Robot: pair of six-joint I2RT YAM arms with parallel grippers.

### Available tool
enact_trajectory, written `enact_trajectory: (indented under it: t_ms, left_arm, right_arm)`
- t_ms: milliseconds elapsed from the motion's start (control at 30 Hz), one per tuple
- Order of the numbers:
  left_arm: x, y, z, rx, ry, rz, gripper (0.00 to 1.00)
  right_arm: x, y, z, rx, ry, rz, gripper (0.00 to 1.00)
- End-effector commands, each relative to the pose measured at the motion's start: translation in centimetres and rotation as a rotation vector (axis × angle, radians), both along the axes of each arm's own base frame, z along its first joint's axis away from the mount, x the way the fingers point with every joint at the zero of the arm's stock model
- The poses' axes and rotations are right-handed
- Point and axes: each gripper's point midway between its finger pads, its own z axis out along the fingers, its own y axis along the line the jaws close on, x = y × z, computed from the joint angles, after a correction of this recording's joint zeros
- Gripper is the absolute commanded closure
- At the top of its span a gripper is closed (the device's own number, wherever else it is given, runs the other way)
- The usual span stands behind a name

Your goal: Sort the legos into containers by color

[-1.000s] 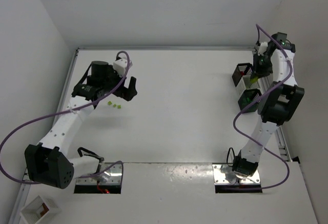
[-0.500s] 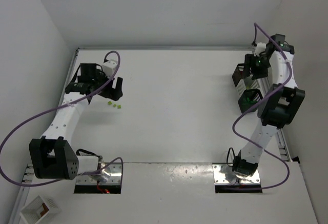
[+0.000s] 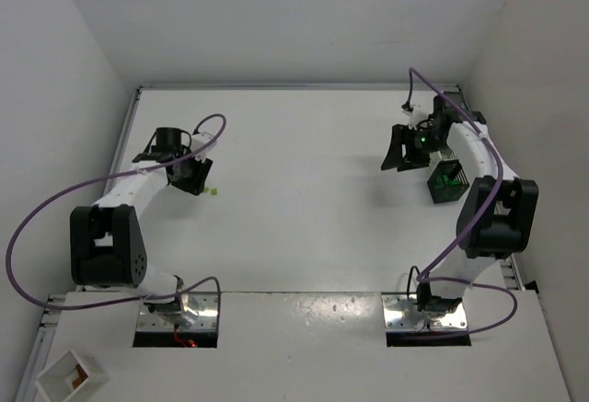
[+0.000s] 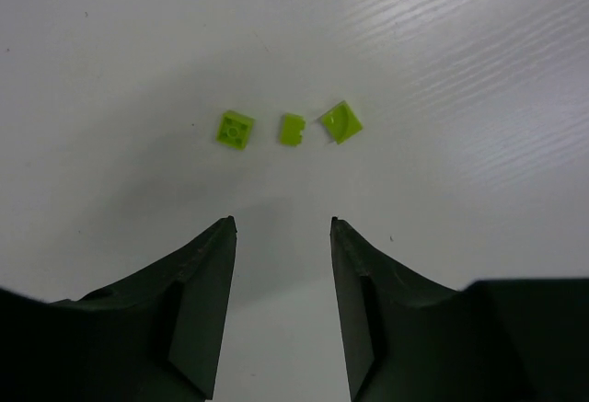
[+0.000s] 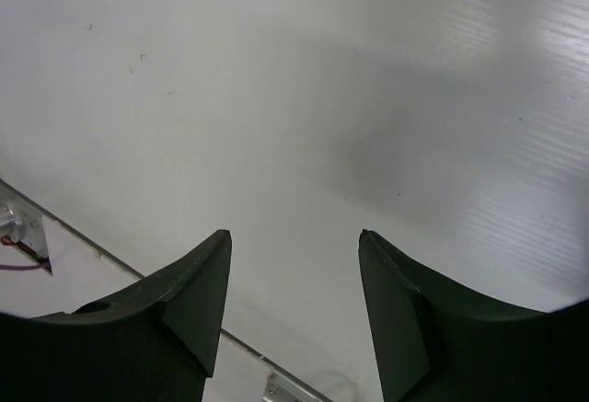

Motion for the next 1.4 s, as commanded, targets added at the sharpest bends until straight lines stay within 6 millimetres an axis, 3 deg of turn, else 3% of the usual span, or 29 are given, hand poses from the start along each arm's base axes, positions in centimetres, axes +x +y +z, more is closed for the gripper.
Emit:
enact_trajectory:
  t_ms: [0, 367, 633, 1033, 1167, 1367]
  left_arm:
    - [1.8, 1.3, -0.1, 0.027, -0.035, 0.061, 0.49]
    - [3.3, 2.5, -3.7, 0.064, 0.029, 0.092, 0.45]
    - [5.0, 3.7, -4.2, 0.083, 0.042, 0.068, 0.45]
    - [5.2, 2.9, -6.4, 0.031, 0.129, -0.012, 0.47]
    - [5.3, 2.6, -6.6, 0.02, 0.135, -0.038, 0.49]
    - [4.8, 2.2, -7.6, 0.0, 0.175, -0.057, 0.64]
  right_arm:
    - [1.8, 0.1, 2.1, 0.0, -0.111, -0.006, 0.42]
    - [1.7, 1.1, 1.8, 0.003, -0.093, 0.023, 0.43]
    - [1.9, 1.1, 2.0, 0.003, -0.093, 0.023, 0.43]
    - [2.0, 1.0, 1.9, -0.005, -0.092, 0.019, 0.43]
    - [2.2, 1.0, 1.9, -0.005, -0.092, 0.019, 0.43]
    - [2.2, 1.0, 1.9, -0.005, -0.092, 0.019, 0.43]
